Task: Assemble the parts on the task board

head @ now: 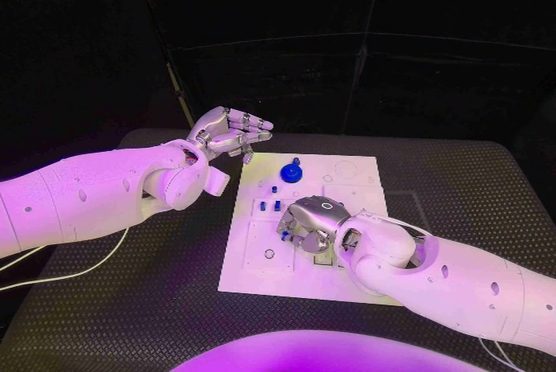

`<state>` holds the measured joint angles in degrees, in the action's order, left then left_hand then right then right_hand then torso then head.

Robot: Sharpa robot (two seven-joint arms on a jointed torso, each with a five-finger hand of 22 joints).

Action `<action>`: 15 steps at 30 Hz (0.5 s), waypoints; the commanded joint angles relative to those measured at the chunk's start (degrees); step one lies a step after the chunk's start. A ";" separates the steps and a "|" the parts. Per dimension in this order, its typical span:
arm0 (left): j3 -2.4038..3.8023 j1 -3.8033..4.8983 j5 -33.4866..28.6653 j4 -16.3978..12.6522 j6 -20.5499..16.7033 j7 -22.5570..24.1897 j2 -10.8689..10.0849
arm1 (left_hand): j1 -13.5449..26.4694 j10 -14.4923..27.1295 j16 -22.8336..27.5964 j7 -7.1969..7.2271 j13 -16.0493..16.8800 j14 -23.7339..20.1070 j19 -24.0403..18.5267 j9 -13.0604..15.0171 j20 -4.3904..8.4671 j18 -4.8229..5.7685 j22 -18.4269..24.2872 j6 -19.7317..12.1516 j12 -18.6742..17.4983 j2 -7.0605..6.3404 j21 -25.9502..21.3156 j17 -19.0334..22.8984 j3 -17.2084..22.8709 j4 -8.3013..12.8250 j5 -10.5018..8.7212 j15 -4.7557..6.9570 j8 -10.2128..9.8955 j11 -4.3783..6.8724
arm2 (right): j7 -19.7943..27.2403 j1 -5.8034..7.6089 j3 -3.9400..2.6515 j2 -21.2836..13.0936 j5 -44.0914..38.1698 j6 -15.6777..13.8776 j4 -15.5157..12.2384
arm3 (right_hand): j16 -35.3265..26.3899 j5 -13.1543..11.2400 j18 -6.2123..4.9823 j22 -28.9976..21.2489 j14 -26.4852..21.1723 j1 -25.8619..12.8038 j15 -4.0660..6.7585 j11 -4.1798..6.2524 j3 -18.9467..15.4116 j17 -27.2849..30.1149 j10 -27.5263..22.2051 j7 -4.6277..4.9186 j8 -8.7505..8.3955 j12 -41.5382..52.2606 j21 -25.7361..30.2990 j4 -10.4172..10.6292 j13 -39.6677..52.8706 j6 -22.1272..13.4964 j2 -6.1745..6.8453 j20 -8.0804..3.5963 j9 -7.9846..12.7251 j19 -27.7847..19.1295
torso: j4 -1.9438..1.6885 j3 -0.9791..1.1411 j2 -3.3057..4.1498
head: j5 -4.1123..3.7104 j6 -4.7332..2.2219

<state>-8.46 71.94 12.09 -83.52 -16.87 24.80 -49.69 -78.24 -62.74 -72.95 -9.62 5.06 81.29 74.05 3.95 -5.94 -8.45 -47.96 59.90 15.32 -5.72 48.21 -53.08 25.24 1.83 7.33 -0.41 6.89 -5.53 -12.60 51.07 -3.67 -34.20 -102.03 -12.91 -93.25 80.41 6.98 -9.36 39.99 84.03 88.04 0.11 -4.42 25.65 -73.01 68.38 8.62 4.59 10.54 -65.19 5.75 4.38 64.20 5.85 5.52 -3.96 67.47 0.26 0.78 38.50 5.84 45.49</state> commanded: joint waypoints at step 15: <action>0.04 0.09 -0.26 0.03 0.85 0.10 0.06 | 0.45 0.43 0.26 -0.18 0.01 -0.37 -0.43 -0.07 -0.09 -0.78 0.20 -0.33 0.31 0.07 -0.46 0.09 0.04 0.04 -0.19 0.00 -0.14 0.02 | -2.12 -0.16 0.16 -0.24 -4.46 -1.27 -0.48 | 0.13 0.21 0.55 0.28 2.68 -0.76 0.33 0.16 0.37 -0.01 0.42 -0.10 0.20 -0.33 -0.30 -0.23 0.04 0.61 -0.01 -0.01 -0.10 -0.27 | 0.04 -0.01 -0.01 | -0.15 -0.32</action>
<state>-8.46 71.94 12.07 -83.47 -16.73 24.70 -49.67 -78.24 -62.74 -72.95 -9.63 5.06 81.29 74.05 3.95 -5.93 -8.44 -47.83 59.90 15.32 -5.72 47.81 -53.01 25.24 1.83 7.33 -0.41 6.89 -5.53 -13.95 50.85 -3.50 -34.40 -104.83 -13.31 -93.58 80.37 6.97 -9.36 40.23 84.03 88.05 0.11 -4.42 25.80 -73.02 68.38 8.39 4.58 10.54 -65.19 5.59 4.38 64.41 5.86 5.52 -4.02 67.47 0.29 0.78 38.47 5.69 45.19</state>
